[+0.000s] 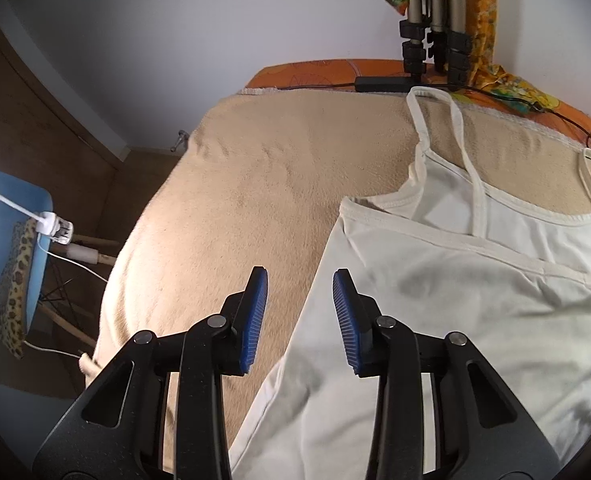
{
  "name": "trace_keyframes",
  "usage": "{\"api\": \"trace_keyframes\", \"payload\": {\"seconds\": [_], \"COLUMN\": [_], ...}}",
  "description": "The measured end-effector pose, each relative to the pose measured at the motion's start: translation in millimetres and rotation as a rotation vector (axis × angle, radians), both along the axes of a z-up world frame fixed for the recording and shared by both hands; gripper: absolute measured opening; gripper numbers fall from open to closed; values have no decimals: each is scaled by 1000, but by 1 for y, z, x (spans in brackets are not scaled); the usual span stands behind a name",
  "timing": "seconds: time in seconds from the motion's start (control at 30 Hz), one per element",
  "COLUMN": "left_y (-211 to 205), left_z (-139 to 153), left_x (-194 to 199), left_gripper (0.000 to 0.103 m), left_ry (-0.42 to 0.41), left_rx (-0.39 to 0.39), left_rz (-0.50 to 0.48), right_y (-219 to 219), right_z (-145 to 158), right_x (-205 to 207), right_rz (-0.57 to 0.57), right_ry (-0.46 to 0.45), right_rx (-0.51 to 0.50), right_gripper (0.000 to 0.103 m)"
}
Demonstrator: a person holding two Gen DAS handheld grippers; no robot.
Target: Fold small clothes
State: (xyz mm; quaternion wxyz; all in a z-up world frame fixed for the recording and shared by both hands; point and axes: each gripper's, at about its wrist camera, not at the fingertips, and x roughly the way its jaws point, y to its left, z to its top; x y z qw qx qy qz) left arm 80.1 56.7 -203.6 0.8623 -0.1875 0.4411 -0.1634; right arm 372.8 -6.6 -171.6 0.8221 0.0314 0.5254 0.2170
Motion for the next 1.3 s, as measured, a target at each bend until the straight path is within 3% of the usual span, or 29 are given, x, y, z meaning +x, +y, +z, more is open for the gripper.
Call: {"api": "trace_keyframes", "payload": {"seconds": [0.2, 0.47, 0.73, 1.03, 1.3], "left_y": [-2, -11, -36, -80, -126], "left_z": [5, 11, 30, 44, 37], "left_x": [2, 1, -2, 1, 10], "left_gripper": [4, 4, 4, 4, 4], "left_ry": [-15, -30, -78, -100, -68], "left_rx": [-31, -12, 0, 0, 31], "left_rz": [-3, -18, -77, -187, -287], "right_y": [13, 17, -20, -93, -147], "right_z": [-17, -27, -6, 29, 20], "right_x": [22, 35, 26, 11, 10], "right_rz": [-8, -9, -23, -70, -128], "right_ry": [22, 19, -21, -87, -100], "right_rx": [-86, -132, -55, 2, -16], "right_gripper": [31, 4, 2, 2, 2]}}
